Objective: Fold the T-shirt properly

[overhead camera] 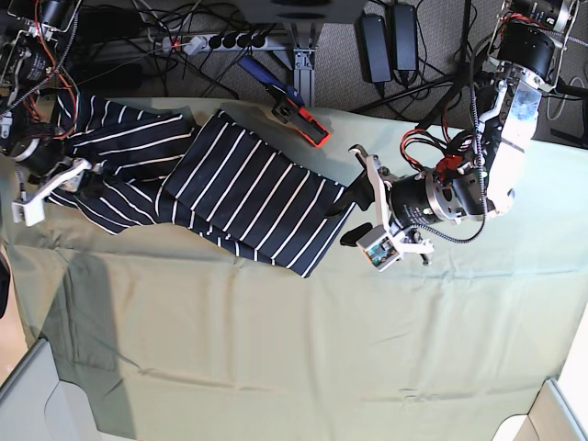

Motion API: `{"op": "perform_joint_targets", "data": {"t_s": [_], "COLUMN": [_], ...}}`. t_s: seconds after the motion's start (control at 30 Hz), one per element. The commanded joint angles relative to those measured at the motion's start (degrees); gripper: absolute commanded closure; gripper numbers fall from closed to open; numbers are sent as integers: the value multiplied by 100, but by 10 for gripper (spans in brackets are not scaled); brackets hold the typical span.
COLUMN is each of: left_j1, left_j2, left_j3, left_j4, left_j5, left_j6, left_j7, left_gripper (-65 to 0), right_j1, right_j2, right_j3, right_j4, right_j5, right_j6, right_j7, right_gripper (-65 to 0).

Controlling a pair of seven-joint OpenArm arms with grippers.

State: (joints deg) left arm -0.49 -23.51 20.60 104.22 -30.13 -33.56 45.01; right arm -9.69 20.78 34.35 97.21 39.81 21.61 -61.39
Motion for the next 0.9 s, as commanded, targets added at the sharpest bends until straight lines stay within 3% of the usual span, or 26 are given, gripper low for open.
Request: {"op": "perform_joint_targets", "data": {"t_s": [0.0,0.23,0.3,0.4,0.7,0.87], "left_j1": [-90,-90,-90,-90,-90,-74], "left_j2": [-33,-31,-31,-31,-31,-31], "left_j3": [-37,-37,-37,-37,-37,-37], "left_j4": [81,81,81,81,81,81], "left_j5": [-72,-81,-101,-103,-267,-264], "left_j6": [-101,-98,-98,-96,-98,-98], "left_j7": [-140,-140,-142,-144,-142,-142], "left_gripper": [-309,-309,-309,-309,-309,-309], "right_j1": [46,-57,-208,-433,-494,-494], "right_j2": [127,411,549,702,710,682], "right_j3": [256,1670,1827,1836,1561,1263], "right_j4": [184,142,-7,-293,-1663,-1784], "right_j5": [70,87,201,271,697,1023], "right_j6": [350,348,348,350,553,590], "right_j7": [109,9,13,59,286,243], "right_gripper": [-283,-287,-323,-356,-356,-356]}}
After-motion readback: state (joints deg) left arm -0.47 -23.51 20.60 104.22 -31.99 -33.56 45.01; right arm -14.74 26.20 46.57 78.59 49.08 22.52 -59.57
